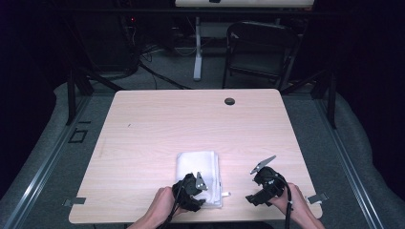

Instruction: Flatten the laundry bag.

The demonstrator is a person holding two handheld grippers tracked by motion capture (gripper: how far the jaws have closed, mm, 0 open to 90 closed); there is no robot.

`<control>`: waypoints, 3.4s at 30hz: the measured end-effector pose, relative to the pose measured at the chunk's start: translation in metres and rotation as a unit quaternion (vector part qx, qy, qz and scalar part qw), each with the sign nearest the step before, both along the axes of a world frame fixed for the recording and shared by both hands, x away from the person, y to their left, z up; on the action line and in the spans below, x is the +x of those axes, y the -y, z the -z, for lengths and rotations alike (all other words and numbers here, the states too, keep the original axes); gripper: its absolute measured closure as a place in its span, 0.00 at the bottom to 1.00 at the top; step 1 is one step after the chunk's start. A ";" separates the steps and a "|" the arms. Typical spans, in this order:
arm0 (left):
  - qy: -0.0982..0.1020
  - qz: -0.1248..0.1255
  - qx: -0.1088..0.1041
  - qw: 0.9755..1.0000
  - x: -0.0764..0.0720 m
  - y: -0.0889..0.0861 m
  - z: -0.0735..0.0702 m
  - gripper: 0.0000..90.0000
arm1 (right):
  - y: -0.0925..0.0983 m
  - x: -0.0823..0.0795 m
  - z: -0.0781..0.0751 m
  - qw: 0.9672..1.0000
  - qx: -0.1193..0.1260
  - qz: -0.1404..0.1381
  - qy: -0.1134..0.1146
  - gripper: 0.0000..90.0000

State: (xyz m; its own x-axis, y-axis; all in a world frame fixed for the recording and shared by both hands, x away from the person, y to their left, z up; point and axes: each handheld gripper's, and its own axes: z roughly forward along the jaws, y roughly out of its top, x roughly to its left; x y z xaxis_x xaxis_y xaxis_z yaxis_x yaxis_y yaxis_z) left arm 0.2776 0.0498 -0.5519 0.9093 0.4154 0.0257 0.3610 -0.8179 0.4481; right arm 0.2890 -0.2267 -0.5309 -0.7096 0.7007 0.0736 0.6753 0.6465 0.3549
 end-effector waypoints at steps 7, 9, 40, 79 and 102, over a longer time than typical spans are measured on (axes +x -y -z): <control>-0.010 0.004 -0.008 1.000 0.003 -0.002 -0.003 0.64 | -0.002 -0.001 0.000 1.000 0.007 -0.003 0.004 0.19; -0.018 0.004 -0.014 1.000 0.005 -0.004 -0.004 0.69 | -0.003 -0.001 0.000 1.000 0.012 -0.003 0.001 0.18; 0.015 0.003 -0.073 0.997 0.005 -0.013 -0.016 0.92 | -0.059 -0.007 -0.005 0.995 0.038 -0.084 0.030 0.96; 0.062 -0.034 -0.093 0.993 0.005 -0.030 -0.035 0.92 | -0.098 0.013 0.023 0.994 0.044 -0.094 0.027 1.00; 0.083 -0.068 -0.096 0.990 0.008 -0.050 -0.044 0.92 | -0.093 0.016 0.020 0.996 0.010 -0.081 0.029 1.00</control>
State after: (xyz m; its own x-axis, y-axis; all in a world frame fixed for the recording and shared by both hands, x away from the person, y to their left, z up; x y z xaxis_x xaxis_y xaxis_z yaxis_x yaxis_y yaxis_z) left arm 0.2857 0.0995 -0.5084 0.8344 0.5455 0.0790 0.3703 -0.6609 0.6528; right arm 0.3050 -0.1341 -0.5514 -0.8169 0.5751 0.0430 0.5406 0.7377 0.4044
